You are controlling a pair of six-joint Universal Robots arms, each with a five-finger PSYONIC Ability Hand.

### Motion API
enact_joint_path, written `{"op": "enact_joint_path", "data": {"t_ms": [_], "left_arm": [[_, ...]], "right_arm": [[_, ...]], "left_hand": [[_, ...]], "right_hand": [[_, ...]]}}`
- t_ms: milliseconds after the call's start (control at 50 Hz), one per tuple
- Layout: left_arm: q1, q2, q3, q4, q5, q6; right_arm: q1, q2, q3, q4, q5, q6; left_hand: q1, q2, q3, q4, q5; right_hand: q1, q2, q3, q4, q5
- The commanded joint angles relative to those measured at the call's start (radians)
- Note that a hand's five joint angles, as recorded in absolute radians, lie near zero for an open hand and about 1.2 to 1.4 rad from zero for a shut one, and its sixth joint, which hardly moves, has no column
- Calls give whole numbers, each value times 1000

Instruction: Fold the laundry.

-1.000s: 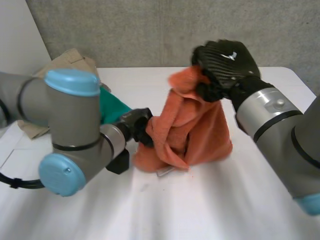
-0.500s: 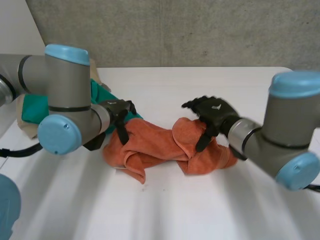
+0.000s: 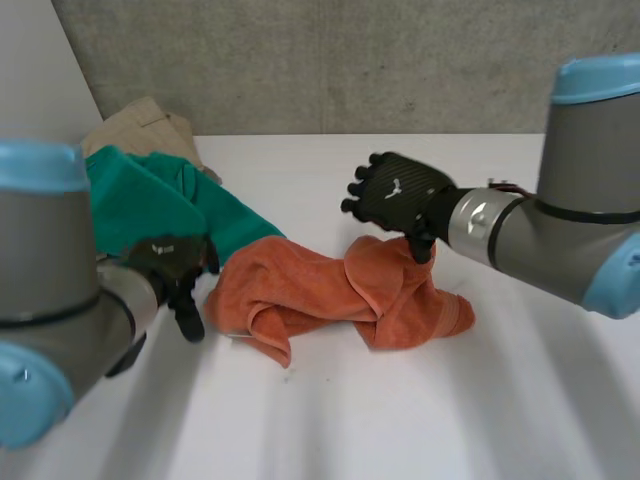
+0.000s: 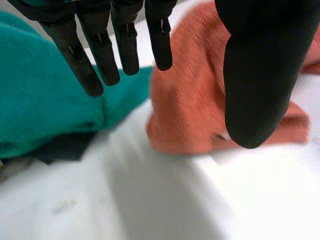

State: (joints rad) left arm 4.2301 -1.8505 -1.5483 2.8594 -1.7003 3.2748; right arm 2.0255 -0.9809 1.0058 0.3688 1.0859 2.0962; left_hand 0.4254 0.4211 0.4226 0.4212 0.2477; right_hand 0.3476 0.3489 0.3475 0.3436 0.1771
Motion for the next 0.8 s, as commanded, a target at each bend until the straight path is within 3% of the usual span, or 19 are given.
{"op": "enact_joint_path", "data": {"t_ms": [20,160,280,460,560,620,680,740,800], "left_arm": [[-16,-30,-110,98,106,-23],[-35,-150,9,118,131,-67],[-64,-251,167,94,119,-113],[-142,-459,490,-1,94,-147],[-177,-616,698,-77,16,-144],[-185,-679,786,-141,-51,-136],[-185,-701,841,-179,-119,-109],[-173,-679,864,-180,-145,-63],[-151,-645,890,-169,-107,21]], "right_arm": [[4,154,-113,70,-14,-63],[-4,146,-115,61,-20,-70],[-13,77,-27,16,-21,51],[-45,-108,220,-102,-18,228],[-70,-194,312,-156,8,314],[-79,-213,339,-176,34,340],[-87,-208,350,-191,61,343],[-94,-182,335,-200,95,331],[-100,-139,280,-220,135,318]], "left_hand": [[-229,-225,-226,-225,-226],[-251,-247,-248,-247,-248],[-251,-247,-248,-247,-248],[-83,-79,-80,-79,-80],[76,80,78,80,79],[368,372,371,372,371],[929,933,932,933,932],[971,975,974,975,974],[971,975,974,975,974]], "right_hand": [[252,251,252,256,248],[1047,1046,1047,1051,1043],[1049,1047,1049,1053,1045],[1049,1047,1049,1053,1045],[1049,1047,1049,1053,1045],[1049,1047,1049,1053,1045],[1049,1047,1049,1053,1045],[1049,1047,1049,1053,1045],[1049,1047,1049,1053,1045]]}}
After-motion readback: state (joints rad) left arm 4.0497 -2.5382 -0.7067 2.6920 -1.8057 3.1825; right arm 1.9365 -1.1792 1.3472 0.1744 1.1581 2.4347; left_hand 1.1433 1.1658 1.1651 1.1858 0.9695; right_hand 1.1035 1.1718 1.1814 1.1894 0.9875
